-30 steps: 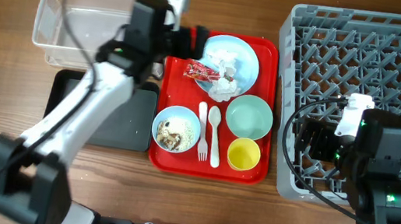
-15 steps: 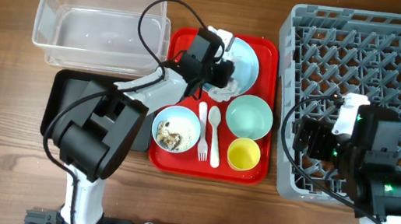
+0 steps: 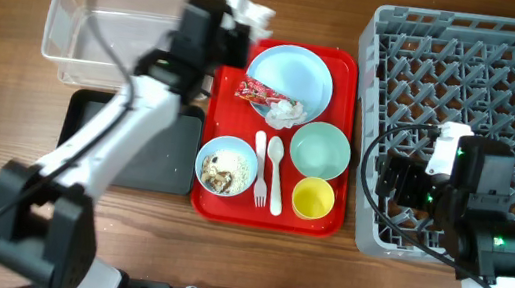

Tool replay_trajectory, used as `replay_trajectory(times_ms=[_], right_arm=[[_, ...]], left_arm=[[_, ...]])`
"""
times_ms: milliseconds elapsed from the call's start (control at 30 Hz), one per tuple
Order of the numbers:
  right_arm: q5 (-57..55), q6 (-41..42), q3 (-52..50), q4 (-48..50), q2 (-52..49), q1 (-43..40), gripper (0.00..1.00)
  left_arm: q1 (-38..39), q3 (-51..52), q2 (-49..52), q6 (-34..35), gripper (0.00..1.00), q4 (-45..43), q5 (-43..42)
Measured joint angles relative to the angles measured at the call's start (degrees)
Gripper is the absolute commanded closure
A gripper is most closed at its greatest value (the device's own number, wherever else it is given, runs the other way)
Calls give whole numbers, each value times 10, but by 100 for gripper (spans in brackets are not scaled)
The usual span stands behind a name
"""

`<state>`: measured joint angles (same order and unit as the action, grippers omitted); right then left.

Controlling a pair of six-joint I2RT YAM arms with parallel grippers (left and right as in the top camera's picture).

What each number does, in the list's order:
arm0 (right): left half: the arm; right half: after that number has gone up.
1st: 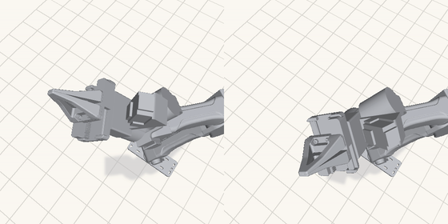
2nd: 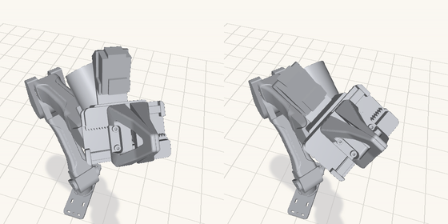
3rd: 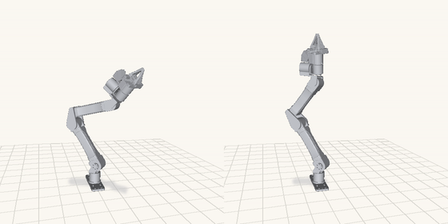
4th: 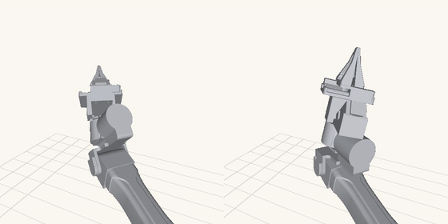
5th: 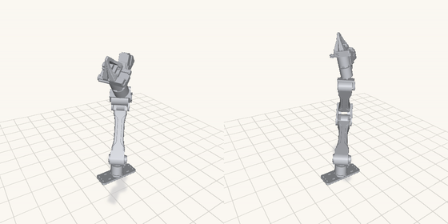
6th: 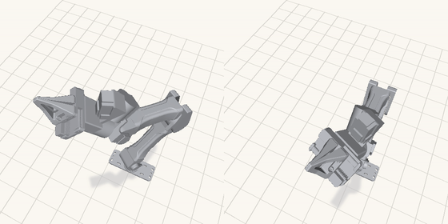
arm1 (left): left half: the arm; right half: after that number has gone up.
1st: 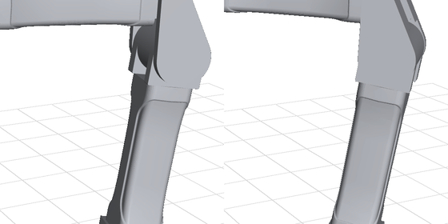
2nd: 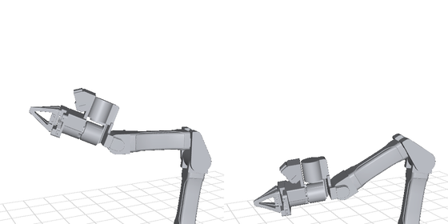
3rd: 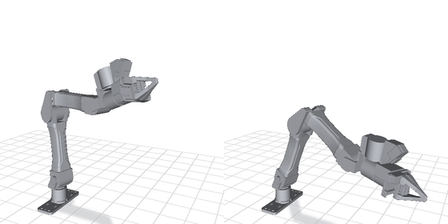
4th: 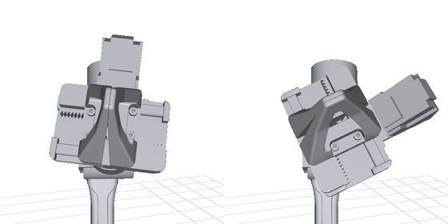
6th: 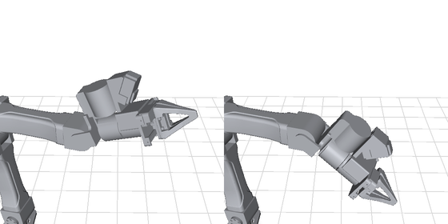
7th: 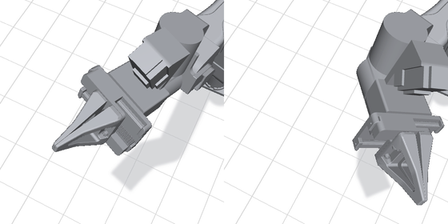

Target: Sort waste into correct bins and load items into the dishwasher rack

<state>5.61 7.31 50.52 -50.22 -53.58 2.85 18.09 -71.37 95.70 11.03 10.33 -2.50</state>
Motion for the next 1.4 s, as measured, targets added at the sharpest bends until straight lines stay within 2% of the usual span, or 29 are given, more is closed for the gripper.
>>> replay_trajectory(times_ms=[33,100,133,167,200,300,367,467,533,633,800,867,1033,1133,1233,1267,1300,1400], right_arm=[[0,0,0,0,0,0,0],[1,0,0,0,0,0,0],[2,0,0,0,0,0,0],[2,0,0,0,0,0,0],[2,0,0,0,0,0,0],[2,0,0,0,0,0,0],[2,0,0,0,0,0,0],[2,0,0,0,0,0,0],[2,0,0,0,0,0,0],[2,0,0,0,0,0,0],[2,0,0,0,0,0,0],[2,0,0,-1,0,0,0],[2,0,0,-2,0,0,0],[2,0,0,-2,0,0,0],[2,0,0,-2,0,0,0],[2,0,0,-2,0,0,0],[2,0,0,-2,0,0,0],[2,0,0,-2,0,0,0]], left_arm=[[-24,-1,-9,0,96,15,5],[-73,-2,-11,0,79,50,12],[-92,-2,-10,0,63,70,14],[-104,-2,-8,4,53,78,16],[-115,-2,-5,2,46,84,17],[-126,-2,3,4,37,92,17],[-115,-2,3,3,37,90,1],[-66,-2,3,17,35,118,-23],[-19,-2,3,31,30,149,-34],[38,-2,16,74,27,172,-45],[46,-2,99,180,22,178,-45],[46,-2,121,227,22,170,-45],[46,-2,142,262,27,115,-45],[46,-2,167,266,40,104,-44],[46,-2,173,268,64,87,-44],[46,-2,173,269,69,85,-43],[46,-2,173,272,74,84,-42],[46,-2,173,272,78,82,-42]])
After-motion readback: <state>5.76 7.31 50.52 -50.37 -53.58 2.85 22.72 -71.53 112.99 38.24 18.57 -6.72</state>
